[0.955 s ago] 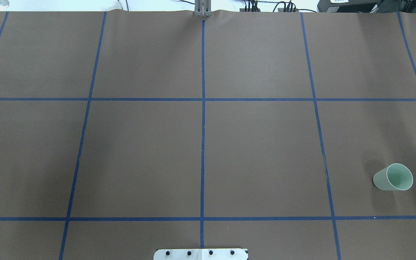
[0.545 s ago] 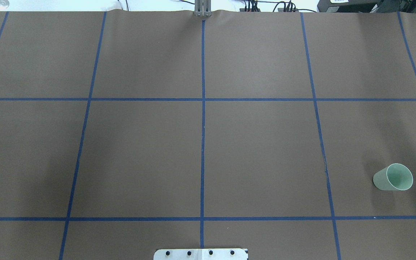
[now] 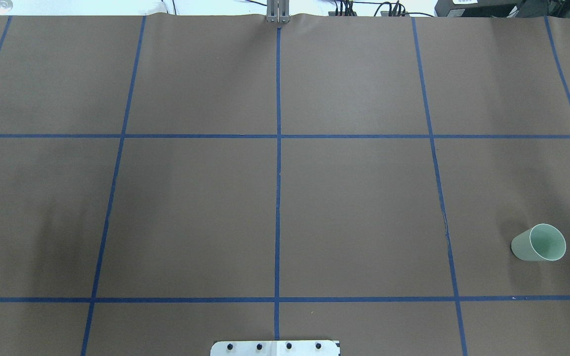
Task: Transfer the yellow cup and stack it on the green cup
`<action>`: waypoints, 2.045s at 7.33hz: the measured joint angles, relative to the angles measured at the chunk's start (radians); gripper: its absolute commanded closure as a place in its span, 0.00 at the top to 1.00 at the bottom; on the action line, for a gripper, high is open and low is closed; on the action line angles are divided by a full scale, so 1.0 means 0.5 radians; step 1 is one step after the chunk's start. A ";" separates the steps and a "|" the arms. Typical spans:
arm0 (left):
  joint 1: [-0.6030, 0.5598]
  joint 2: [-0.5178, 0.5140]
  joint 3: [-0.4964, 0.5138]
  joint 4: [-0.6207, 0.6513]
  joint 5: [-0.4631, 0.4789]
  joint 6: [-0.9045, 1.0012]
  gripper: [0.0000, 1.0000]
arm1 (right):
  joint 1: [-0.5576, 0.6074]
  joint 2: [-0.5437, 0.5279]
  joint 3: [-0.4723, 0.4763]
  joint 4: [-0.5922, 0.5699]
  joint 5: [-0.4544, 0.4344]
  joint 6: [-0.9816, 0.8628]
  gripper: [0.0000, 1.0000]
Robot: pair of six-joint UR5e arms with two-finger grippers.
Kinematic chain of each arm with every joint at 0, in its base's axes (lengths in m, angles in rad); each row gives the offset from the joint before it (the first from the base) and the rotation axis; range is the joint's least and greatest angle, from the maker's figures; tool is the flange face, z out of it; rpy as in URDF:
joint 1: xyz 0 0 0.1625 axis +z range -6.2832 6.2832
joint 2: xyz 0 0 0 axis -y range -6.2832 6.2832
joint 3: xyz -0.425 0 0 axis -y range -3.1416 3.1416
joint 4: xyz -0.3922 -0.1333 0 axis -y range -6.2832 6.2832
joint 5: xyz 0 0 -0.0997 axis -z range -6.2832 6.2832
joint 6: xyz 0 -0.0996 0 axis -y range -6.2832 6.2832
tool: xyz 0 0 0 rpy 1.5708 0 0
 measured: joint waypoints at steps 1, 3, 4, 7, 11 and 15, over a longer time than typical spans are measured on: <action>0.108 0.088 -0.018 0.030 0.162 -0.299 0.99 | -0.029 0.002 0.004 0.002 0.000 0.000 1.00; 0.358 0.192 -0.038 0.343 0.395 -0.949 0.99 | -0.129 0.016 0.002 0.003 -0.008 -0.002 1.00; 0.503 0.209 -0.063 0.631 0.431 -1.284 0.99 | -0.175 0.036 -0.010 0.003 -0.016 -0.004 1.00; 0.845 0.286 -0.088 1.120 0.363 -2.008 0.99 | -0.249 0.073 -0.024 0.005 -0.028 -0.005 1.00; 1.124 0.349 0.101 1.158 0.129 -2.546 0.99 | -0.274 0.081 -0.026 0.003 -0.047 -0.003 1.00; 1.259 0.351 0.340 0.979 0.091 -2.706 0.99 | -0.281 0.080 -0.028 0.003 -0.049 -0.002 1.00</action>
